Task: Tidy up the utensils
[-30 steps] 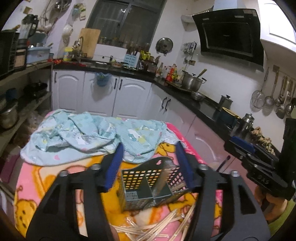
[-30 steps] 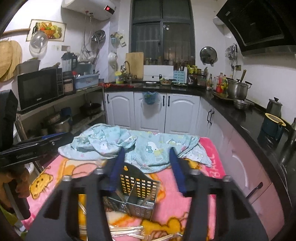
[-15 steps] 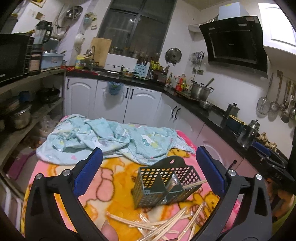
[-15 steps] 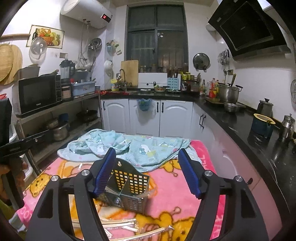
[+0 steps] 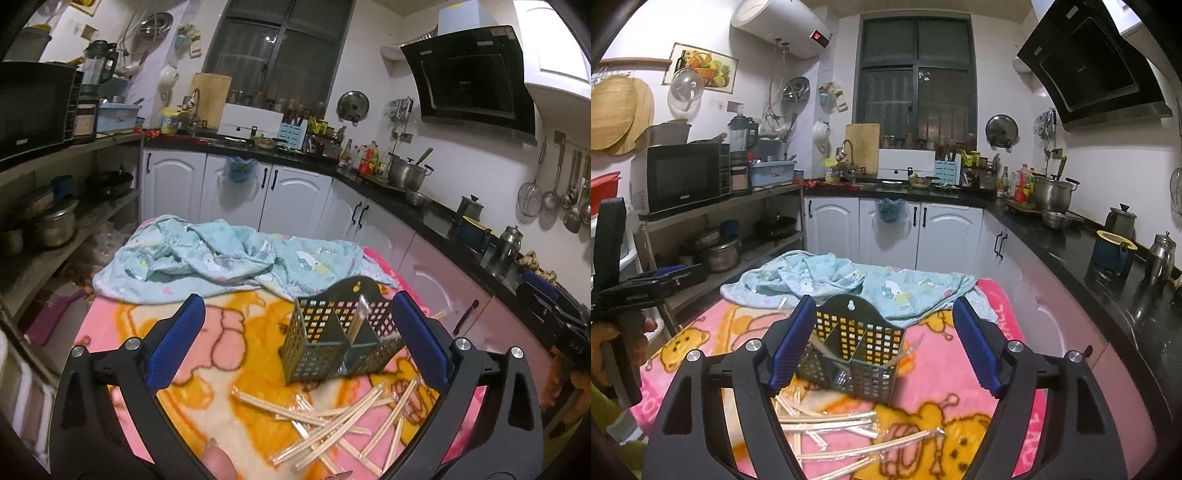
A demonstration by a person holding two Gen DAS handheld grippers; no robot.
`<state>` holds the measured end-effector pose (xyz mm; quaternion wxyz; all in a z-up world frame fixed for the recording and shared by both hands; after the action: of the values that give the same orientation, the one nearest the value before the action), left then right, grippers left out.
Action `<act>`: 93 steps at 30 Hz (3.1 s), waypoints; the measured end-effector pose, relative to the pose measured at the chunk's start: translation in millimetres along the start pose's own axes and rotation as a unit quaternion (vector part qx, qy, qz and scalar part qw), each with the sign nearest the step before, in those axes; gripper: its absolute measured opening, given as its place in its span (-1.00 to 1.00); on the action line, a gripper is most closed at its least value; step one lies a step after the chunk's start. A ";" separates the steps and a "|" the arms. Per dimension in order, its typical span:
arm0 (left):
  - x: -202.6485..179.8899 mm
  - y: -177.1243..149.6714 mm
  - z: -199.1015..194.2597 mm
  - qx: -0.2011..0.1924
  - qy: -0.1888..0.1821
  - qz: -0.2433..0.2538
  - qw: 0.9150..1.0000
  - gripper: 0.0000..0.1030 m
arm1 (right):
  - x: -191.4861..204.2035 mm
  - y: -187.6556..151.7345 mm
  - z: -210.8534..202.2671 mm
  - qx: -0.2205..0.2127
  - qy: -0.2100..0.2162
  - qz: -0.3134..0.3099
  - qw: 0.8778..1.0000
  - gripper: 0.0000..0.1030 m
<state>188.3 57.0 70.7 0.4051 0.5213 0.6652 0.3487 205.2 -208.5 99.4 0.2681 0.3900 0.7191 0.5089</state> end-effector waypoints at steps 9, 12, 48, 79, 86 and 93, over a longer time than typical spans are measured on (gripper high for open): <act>9.1 -20.7 -9.9 0.011 0.003 -0.004 1.000 0.80 | 14.3 -21.2 -6.8 0.015 0.011 0.008 1.000 0.49; 14.7 -27.8 -12.2 0.016 0.005 -0.010 1.000 0.80 | 17.9 -27.9 -7.2 0.022 0.014 0.009 1.000 0.51; 30.5 -137.7 17.2 0.152 0.006 -0.004 0.988 0.80 | 7.6 -130.4 9.1 0.130 -0.012 0.045 0.990 0.54; 48.0 -195.5 85.0 0.290 -0.091 -0.160 0.939 -0.76 | -69.2 -174.6 72.3 0.214 -0.057 0.132 0.966 0.41; 48.7 -195.7 90.1 0.288 -0.094 -0.155 0.940 -1.00 | -95.3 -185.7 103.5 0.250 -0.043 0.195 0.947 0.13; 51.5 -192.8 91.1 0.284 -0.105 -0.160 0.939 -1.00 | -123.8 -203.6 134.1 0.277 -0.030 0.309 0.909 -0.29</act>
<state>184.7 69.9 -148.2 0.3583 0.5349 0.7649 0.0184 319.8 -277.8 -138.9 0.0001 0.6664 0.6662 0.3348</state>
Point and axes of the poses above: each gripper's, at about its wrist camera, not at the fingertips, and z roughly the way its jaws point, x to its left, y to its top, the point moved 4 cm from there along z, roughly the way its jaws point, and after that the axes turned 9 degrees about y, right-handed, at the moved point
